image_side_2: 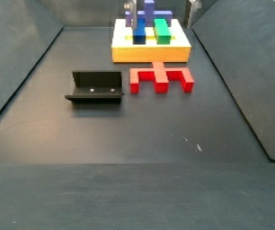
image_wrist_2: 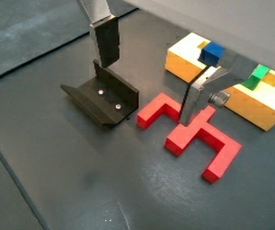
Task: Pick up the red object. Move up. Place the red object on the fixture. Regrasp the red object. Move to above the board. Insert the red object.
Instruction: Pick up the red object.
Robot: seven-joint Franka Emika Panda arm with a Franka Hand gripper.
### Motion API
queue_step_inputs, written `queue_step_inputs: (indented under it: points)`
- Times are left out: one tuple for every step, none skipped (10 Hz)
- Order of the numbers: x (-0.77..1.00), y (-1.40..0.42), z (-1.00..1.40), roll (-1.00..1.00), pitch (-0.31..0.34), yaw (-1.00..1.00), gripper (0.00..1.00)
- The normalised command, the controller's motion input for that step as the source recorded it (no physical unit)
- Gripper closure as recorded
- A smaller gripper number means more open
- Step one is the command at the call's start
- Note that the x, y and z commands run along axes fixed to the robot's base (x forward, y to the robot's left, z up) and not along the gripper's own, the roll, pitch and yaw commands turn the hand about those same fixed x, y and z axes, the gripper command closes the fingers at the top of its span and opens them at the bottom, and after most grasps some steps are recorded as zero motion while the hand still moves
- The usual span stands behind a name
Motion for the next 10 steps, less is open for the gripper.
queue_step_inputs:
  points:
    - [0.09, -0.4, -0.23, -0.04, -0.107, 0.0, 0.0]
    - [0.0, -0.9, -0.44, 0.0, -0.127, 0.07, 0.0]
    - [-0.08, -1.0, -0.62, 0.12, -0.106, 0.0, 0.0]
    - [-0.05, -1.0, -0.75, 0.14, -0.096, 0.0, 0.0]
    - [-0.04, -1.0, -0.89, 0.11, -0.11, 0.03, 0.0]
    - [-0.07, -1.0, -0.92, 0.08, -0.116, 0.05, 0.0]
    - [-0.2, -0.73, -0.91, 0.08, -0.147, 0.05, 0.0]
    - [-0.19, -0.49, -0.88, 0.09, -0.173, 0.0, 0.0]
    - [-0.15, -0.37, -0.76, 0.21, -0.204, 0.0, 0.0]
    - [-0.07, -0.23, -0.73, 0.27, -0.156, 0.0, 0.0]
